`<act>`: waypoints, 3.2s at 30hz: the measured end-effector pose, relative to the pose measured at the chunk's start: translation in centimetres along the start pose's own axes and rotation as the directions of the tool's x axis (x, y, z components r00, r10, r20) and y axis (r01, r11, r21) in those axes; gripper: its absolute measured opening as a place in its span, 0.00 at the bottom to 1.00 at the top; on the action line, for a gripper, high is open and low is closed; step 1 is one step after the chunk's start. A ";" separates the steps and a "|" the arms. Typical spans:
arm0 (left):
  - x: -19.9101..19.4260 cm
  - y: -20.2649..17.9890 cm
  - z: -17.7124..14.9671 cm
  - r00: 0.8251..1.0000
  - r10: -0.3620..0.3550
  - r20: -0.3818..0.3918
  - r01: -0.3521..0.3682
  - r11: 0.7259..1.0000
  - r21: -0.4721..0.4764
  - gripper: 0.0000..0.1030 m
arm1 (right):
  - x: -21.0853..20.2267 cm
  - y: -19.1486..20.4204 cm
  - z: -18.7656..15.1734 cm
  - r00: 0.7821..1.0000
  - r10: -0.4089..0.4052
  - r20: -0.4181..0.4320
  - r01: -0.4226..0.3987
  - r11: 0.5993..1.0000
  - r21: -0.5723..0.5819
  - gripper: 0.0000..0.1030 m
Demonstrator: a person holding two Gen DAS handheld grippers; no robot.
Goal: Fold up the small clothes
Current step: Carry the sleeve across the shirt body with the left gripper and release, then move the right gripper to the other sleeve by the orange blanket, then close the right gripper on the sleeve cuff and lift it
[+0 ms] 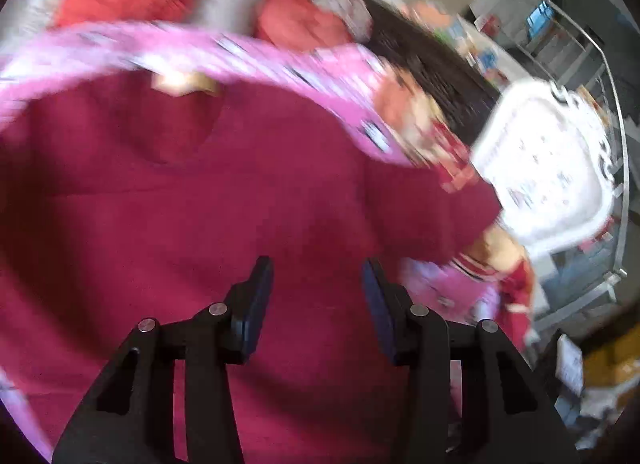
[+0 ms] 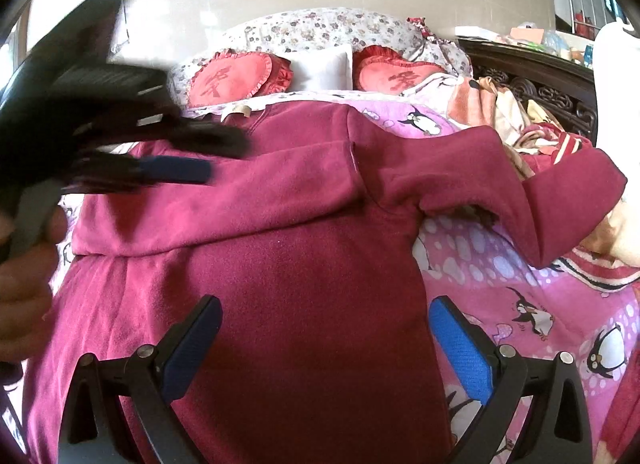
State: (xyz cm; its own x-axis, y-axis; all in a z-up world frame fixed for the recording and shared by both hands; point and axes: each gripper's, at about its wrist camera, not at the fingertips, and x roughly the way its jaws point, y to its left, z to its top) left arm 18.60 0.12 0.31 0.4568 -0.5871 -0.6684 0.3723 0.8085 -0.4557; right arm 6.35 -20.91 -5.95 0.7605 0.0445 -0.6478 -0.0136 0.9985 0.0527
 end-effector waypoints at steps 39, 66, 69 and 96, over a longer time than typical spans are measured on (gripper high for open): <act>-4.2 8.9 -9.1 0.922 0.381 0.075 -0.373 0.922 -0.104 0.72 | 8.9 1.8 7.5 0.934 0.277 -0.227 -0.312 0.941 -0.133 0.68; -3.8 8.4 -9.3 0.904 0.421 0.078 -0.415 0.906 -0.081 0.74 | -0.3 -34.9 7.4 0.986 -0.142 0.090 0.096 0.915 0.392 0.35; -3.8 8.4 -9.3 0.904 0.420 0.078 -0.414 0.907 -0.082 0.74 | -1.1 -34.5 7.6 0.984 -0.146 0.106 0.094 0.915 0.391 0.07; -10.3 12.9 -12.7 0.878 0.452 0.155 -0.370 0.849 -0.377 0.74 | 3.8 16.7 18.5 0.782 0.618 0.079 -0.618 0.785 -0.025 0.07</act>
State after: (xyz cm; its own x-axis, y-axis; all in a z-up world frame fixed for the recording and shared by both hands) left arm 8.47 17.11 -6.16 0.6949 -0.1567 -0.7018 -0.1575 0.9191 -0.3612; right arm 21.02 -4.60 6.53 0.6375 0.6498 -0.4141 -0.4975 0.7575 0.4227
